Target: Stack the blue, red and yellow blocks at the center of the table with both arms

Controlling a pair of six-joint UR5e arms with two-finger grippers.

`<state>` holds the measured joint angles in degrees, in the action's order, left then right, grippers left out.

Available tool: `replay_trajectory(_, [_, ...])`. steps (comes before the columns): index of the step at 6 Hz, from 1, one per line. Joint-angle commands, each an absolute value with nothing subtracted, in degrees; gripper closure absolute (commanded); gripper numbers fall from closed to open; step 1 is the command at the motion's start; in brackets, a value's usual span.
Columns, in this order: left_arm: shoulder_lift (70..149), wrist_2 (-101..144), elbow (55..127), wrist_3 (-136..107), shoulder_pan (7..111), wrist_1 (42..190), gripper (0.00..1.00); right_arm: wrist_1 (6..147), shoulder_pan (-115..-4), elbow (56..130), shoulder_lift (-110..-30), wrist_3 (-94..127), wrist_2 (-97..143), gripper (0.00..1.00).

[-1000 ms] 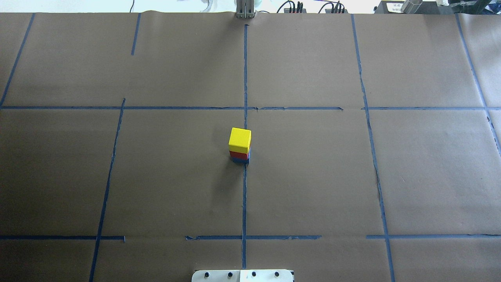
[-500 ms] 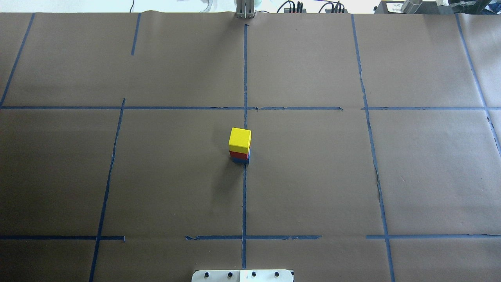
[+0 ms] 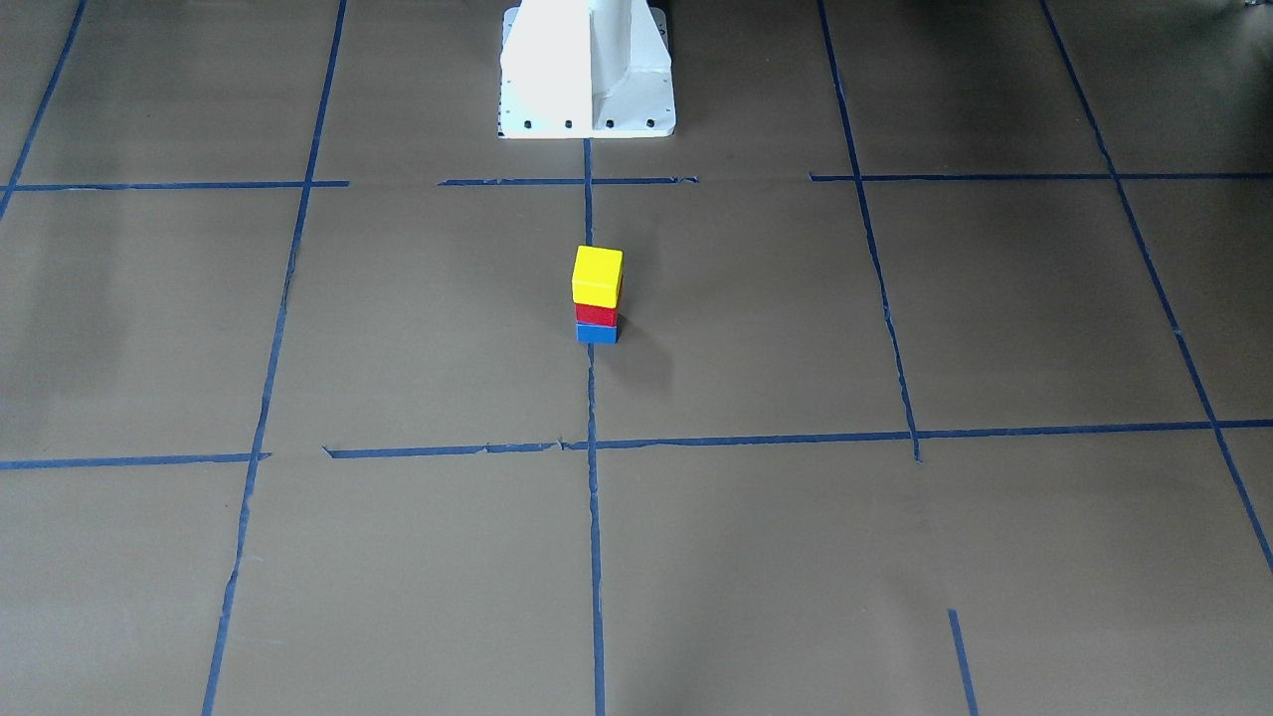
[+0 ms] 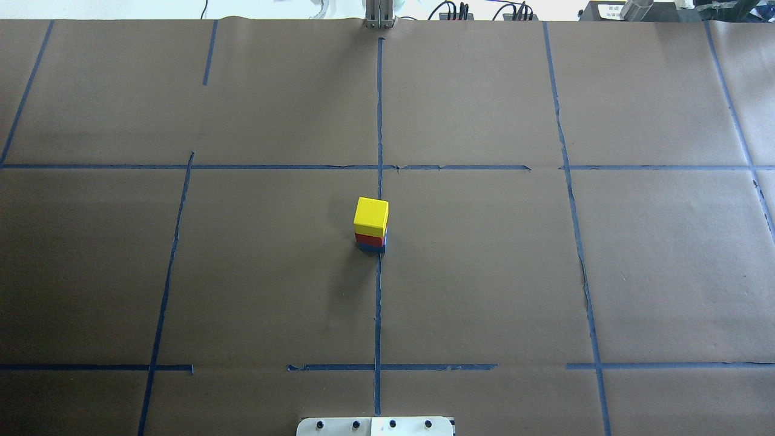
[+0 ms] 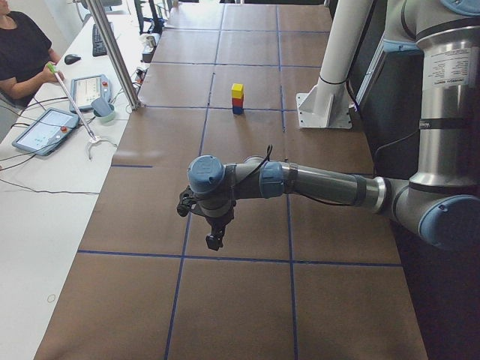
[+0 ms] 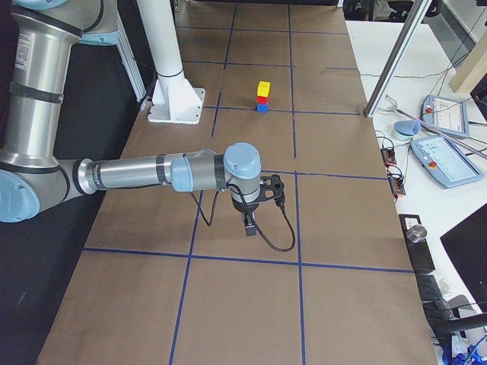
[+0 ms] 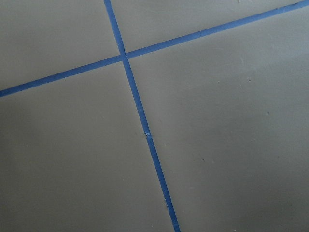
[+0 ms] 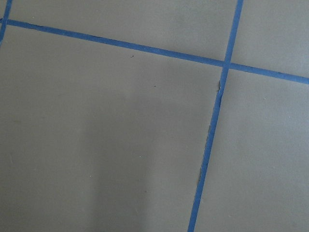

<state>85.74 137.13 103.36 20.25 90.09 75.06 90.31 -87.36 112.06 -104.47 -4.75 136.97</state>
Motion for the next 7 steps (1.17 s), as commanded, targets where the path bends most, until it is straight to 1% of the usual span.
replay_trajectory(1, [85.1,137.3,102.7,20.2,90.2,74.7,0.00,90.4,-87.4,112.0,-104.7,-4.6,136.8,0.00])
replay_trajectory(4, [85.2,137.1,103.4,15.1,90.2,75.1,0.00,90.4,-86.6,112.0,-104.8,-4.8,134.0,0.00])
replay_trajectory(5, [85.2,137.1,102.9,14.9,90.2,75.1,0.00,90.6,-84.3,111.9,-104.7,-4.8,130.4,0.00])
replay_trajectory(7, [85.1,137.1,102.6,15.2,90.2,75.1,0.00,96.3,-84.3,114.6,-104.9,-4.8,131.2,0.00])
